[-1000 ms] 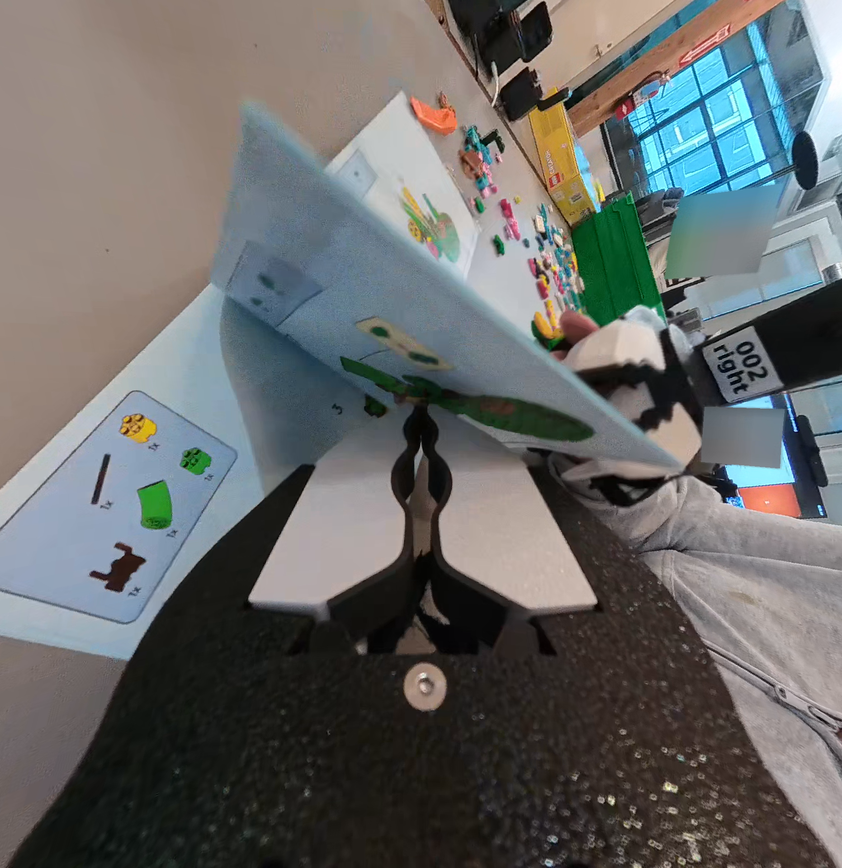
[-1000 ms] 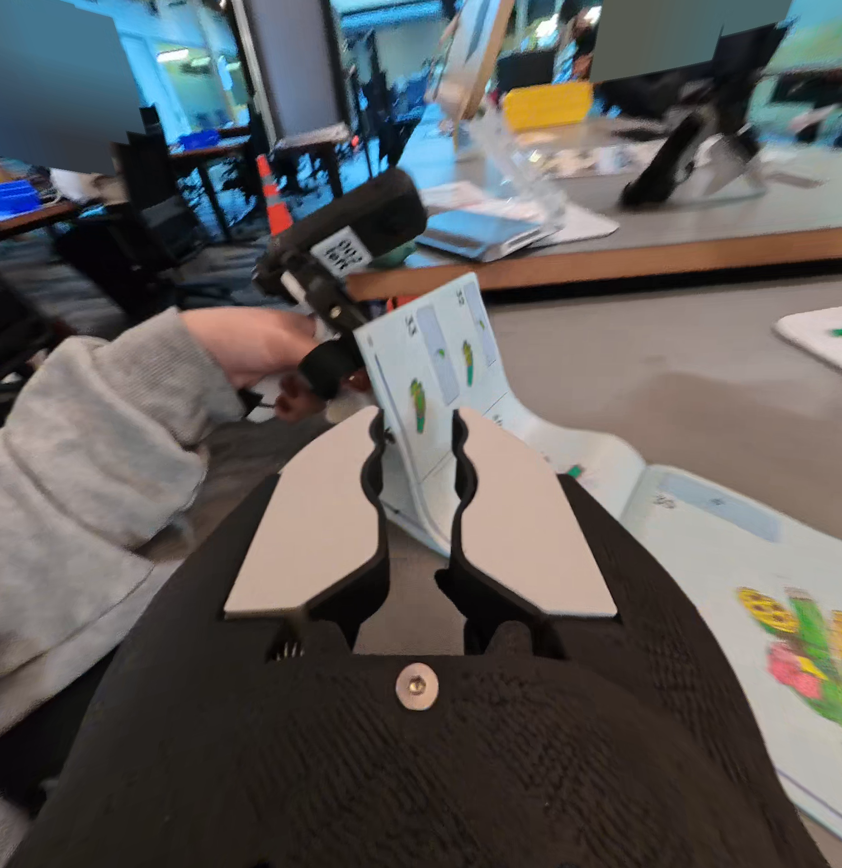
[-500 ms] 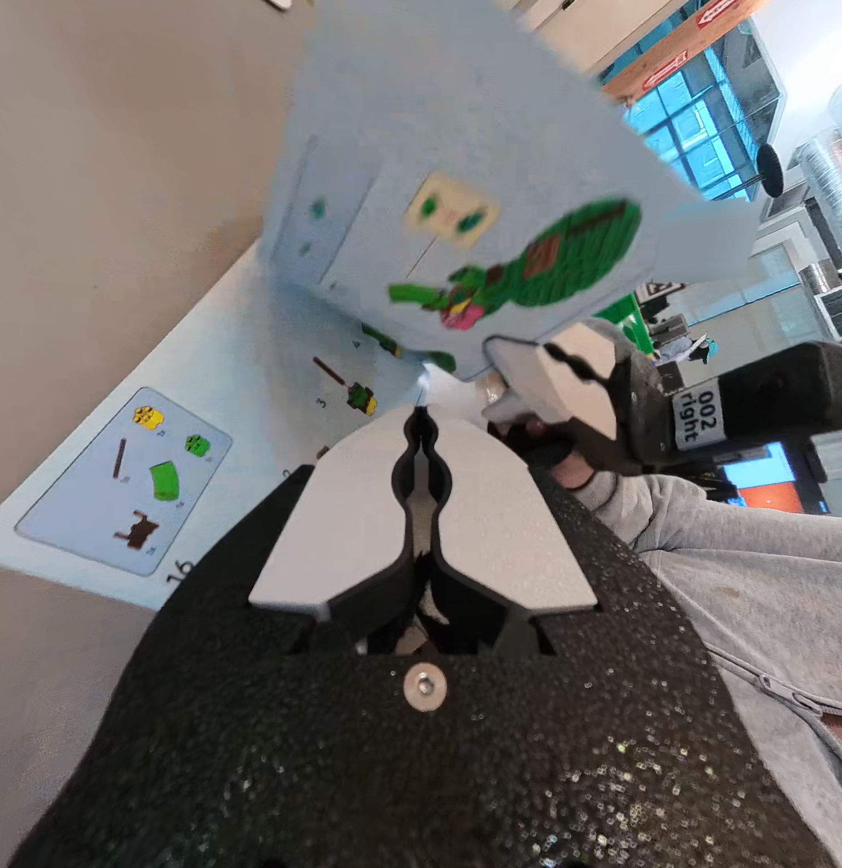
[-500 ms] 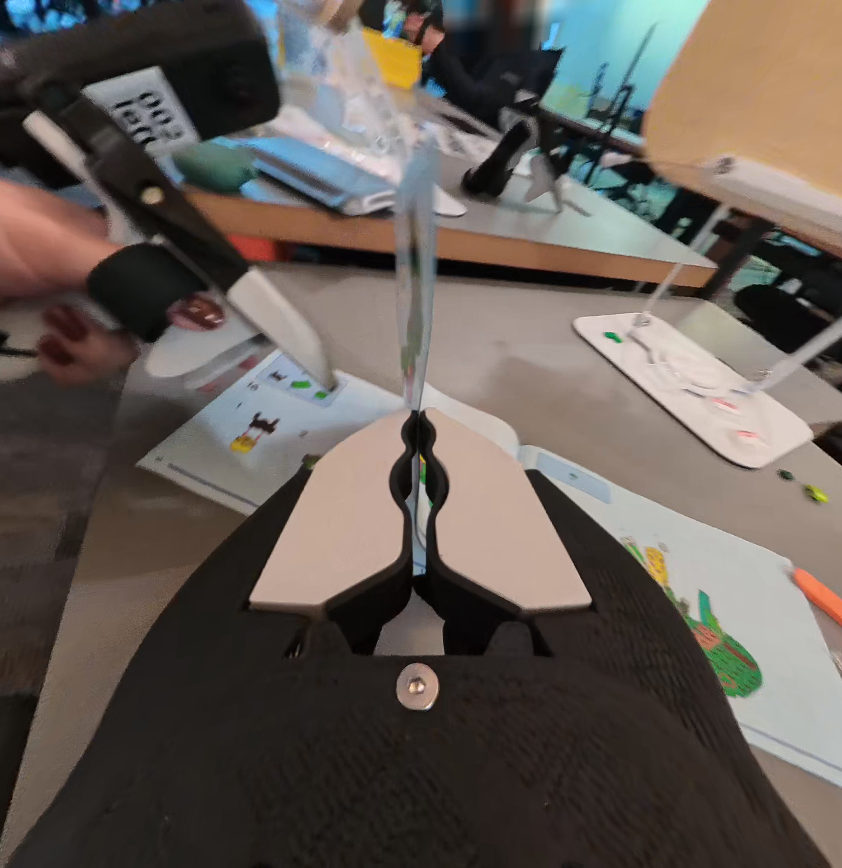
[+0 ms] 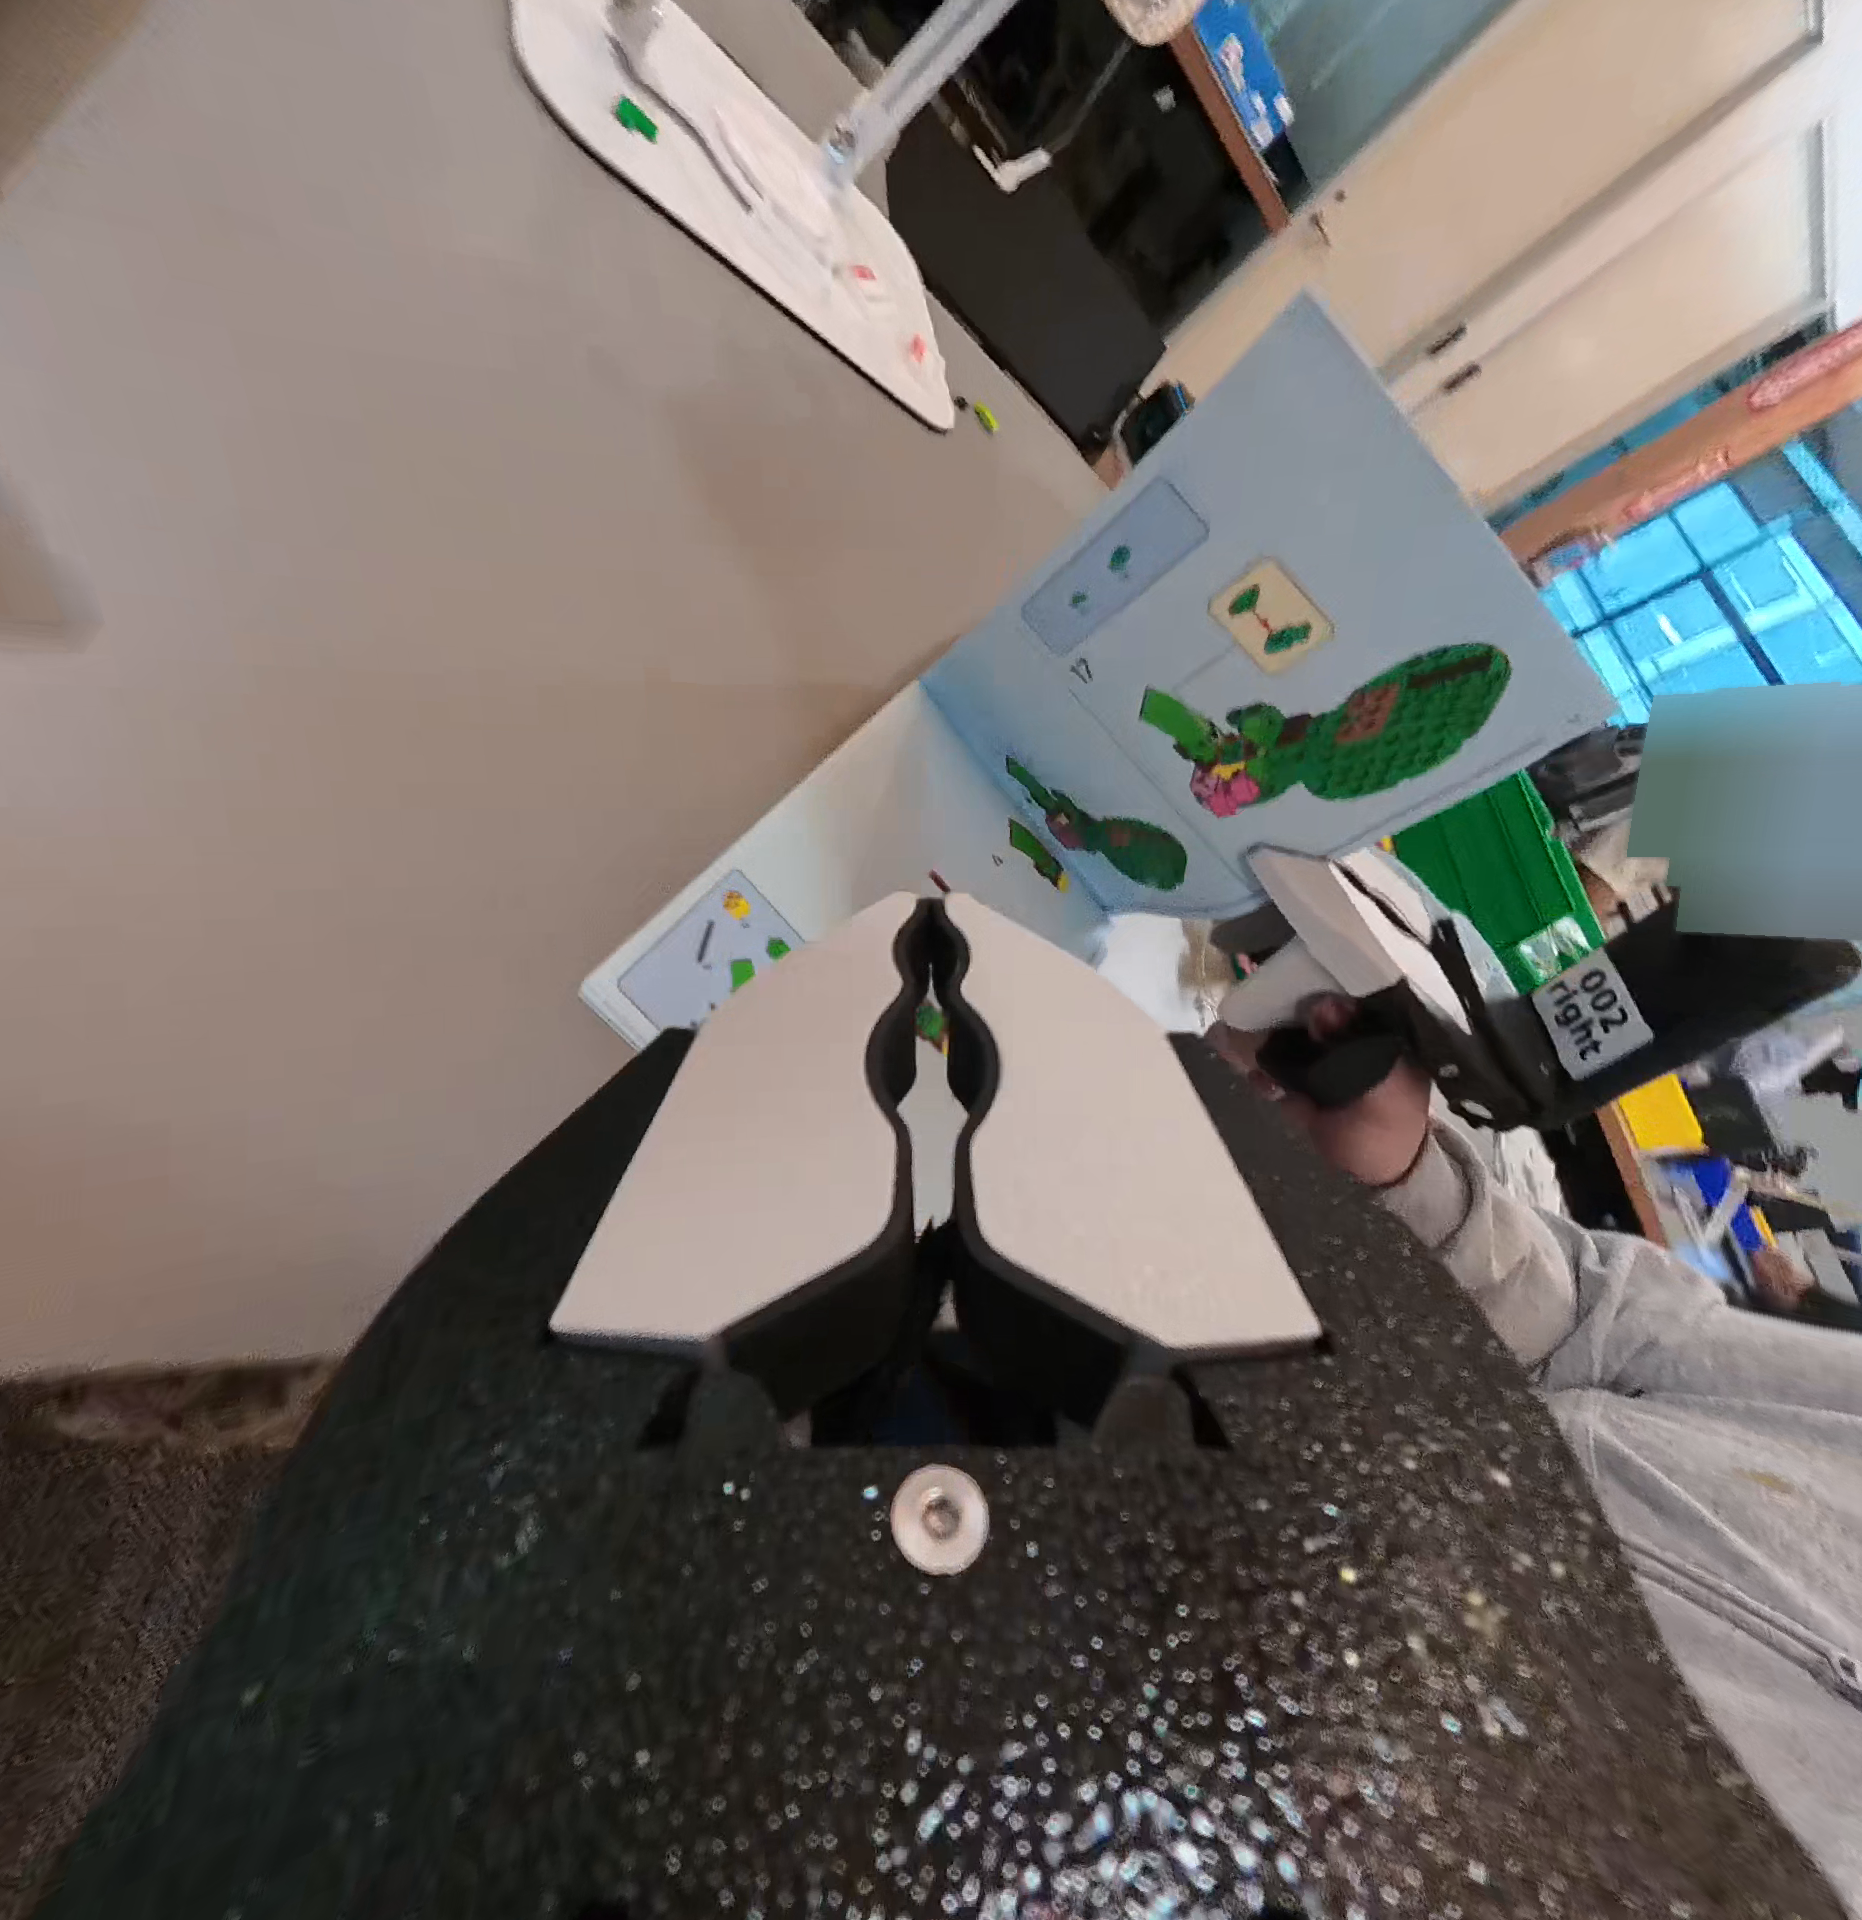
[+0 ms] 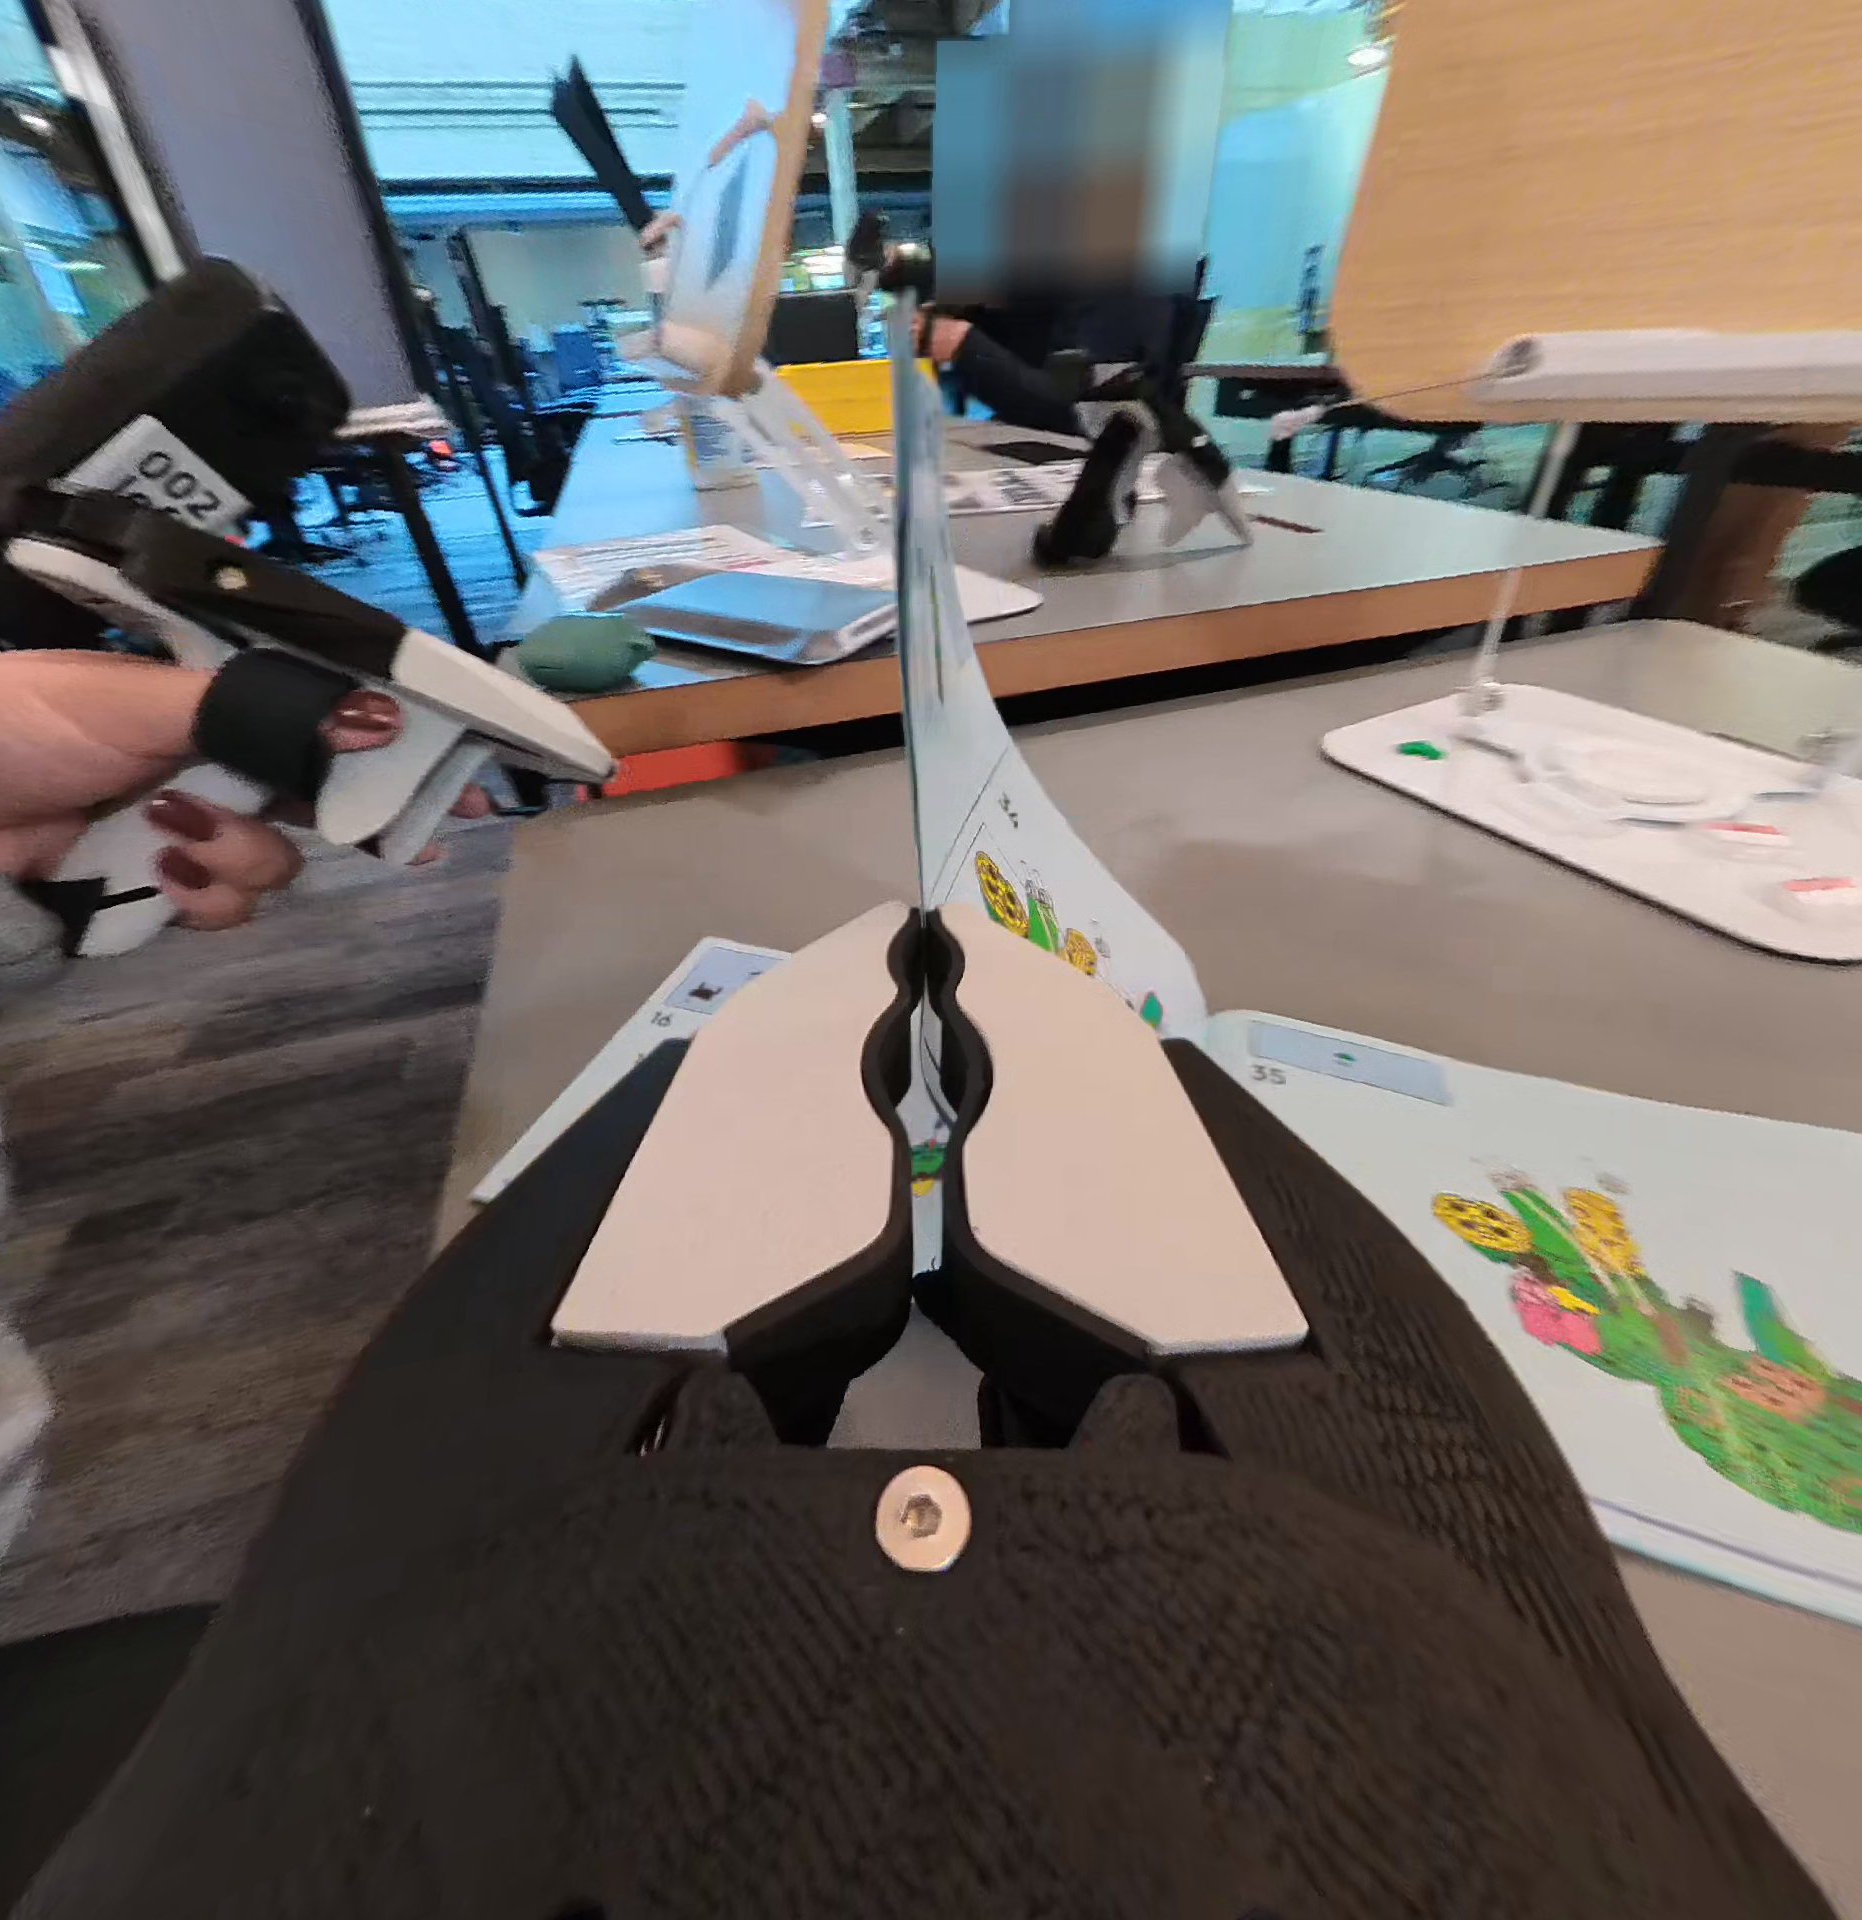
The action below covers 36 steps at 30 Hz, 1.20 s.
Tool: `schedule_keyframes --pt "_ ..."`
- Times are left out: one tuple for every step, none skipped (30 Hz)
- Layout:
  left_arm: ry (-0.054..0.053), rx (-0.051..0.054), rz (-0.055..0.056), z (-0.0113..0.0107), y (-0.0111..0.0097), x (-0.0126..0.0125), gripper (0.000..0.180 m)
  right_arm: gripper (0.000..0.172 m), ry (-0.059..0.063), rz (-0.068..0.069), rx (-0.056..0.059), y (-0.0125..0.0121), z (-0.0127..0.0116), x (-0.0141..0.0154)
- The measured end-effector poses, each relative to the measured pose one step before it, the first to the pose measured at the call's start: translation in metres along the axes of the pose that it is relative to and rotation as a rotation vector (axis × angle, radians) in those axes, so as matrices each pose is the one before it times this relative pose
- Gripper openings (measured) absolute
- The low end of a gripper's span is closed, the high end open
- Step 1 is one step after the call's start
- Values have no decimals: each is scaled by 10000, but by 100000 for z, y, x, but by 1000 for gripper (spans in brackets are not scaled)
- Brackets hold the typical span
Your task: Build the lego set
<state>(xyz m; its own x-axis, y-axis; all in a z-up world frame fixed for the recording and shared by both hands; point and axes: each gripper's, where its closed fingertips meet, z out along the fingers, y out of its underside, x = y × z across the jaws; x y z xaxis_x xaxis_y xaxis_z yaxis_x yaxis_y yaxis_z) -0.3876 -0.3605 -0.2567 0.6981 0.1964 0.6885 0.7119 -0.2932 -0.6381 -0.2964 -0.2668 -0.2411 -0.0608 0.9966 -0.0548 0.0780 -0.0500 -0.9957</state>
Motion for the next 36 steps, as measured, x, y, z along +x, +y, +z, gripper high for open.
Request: schedule_keyframes --pt "-262 161 -242 -629 135 -413 0 0 -293 89 -97 165 148 -768" --pt "-325 238 -90 -631 122 -373 0 0 -386 39 -103 165 140 -857" --pt "-272 254 166 -566 239 -129 0 0 -404 37 -56 120 80 -823" --pt "-71 186 444 -531 547 194 0 0 -218 90 49 -7 -16 -515" --pt "32 39 429 -610 949 213 0 0 -207 112 163 -177 -87 -468" --pt "-83 -8 93 -773 1102 -172 0 0 -289 128 137 -194 -72 -534" --pt "-83 180 -214 -881 836 -390 0 0 -229 98 107 -210 -59 -407" --pt "137 435 -353 -928 440 -281 0 0 -97 24 130 -266 -75 -211" --pt "376 497 -422 -847 289 -70 15 0 -59 1 157 -271 -94 -144" --pt "421 313 -533 -715 474 -81 32 0 -93 54 152 -216 -100 -168" --pt "331 52 -552 -574 803 -238 46 0 -105 114 127 -124 -88 -179" --pt "166 -191 -501 -483 1093 -512 62 0 -71 105 78 -10 -80 -130" --pt "231 -211 -335 -396 1006 -510 66 0 16 44 3 125 -59 -7" --pt "401 -65 -351 -297 452 -396 68 0 64 -30 -10 148 -48 73" --pt "480 221 -468 -235 -123 -347 72 0 86 -72 34 80 -58 128" --pt "699 261 -404 -192 -129 -21 72 0 106 -76 47 20 -64 167" --pt "655 89 -380 -142 188 -70 71 0 105 -71 27 10 -46 197" --pt "375 75 -278 -116 220 -476 70 0 100 -84 35 -10 -70 191" --pt "227 151 -151 -72 114 -679 69 0 114 -93 64 -39 -91 217" --pt "280 91 -187 -19 179 -619 67 0 116 -75 58 -12 -68 218" --pt "558 -42 -298 25 367 -186 61 0 72 -29 32 32 -29 153" --pt "808 -2 -349 38 272 308 52 0 32 20 9 72 1 88" --pt "524 77 -371 -8 101 53 50 0 31 31 11 71 4 69" --pt "144 81 -181 -163 -4 -324 49 0 53 -12 34 26 -7 70" --pt "-77 116 -49 -318 -80 -448 49 0 45 -45 17 32 -2 53" --pt "-91 146 -41 -417 -176 -344 49 0 10 -30 -5 41 3 -1" --pt "183 186 0 -378 -261 188 49 0 10 -16 12 8 3 -5" --pt "345 144 -16 -251 -213 511 49 0 10 -20 7 13 -2 8" --pt "94 7 -56 -113 -26 165 49 0 8 -15 -4 17 8 14" --pt "-258 -137 7 -42 176 -400 49 0 4 -3 7 21 3 11" --pt "-432 -152 77 -39 219 -808 49 0 0 -6 9 9 7 -3" --pt "-387 -131 -34 -81 279 -981 51 0 -4 -8 -8 42 7 -14" --pt "111 -68 -219 -28 338 -408 51 0 2 -13 -7 42 -1 -14" --pt "644 54 -332 41 186 327 50 0 9 -25 1 21 -14 -1" --pt "742 67 -247 132 116 521 49 0 18 -35 9 -1 -29 22" --pt "538 -37 -96 228 206 337 48 0 11 -19 5 4 -5 17"
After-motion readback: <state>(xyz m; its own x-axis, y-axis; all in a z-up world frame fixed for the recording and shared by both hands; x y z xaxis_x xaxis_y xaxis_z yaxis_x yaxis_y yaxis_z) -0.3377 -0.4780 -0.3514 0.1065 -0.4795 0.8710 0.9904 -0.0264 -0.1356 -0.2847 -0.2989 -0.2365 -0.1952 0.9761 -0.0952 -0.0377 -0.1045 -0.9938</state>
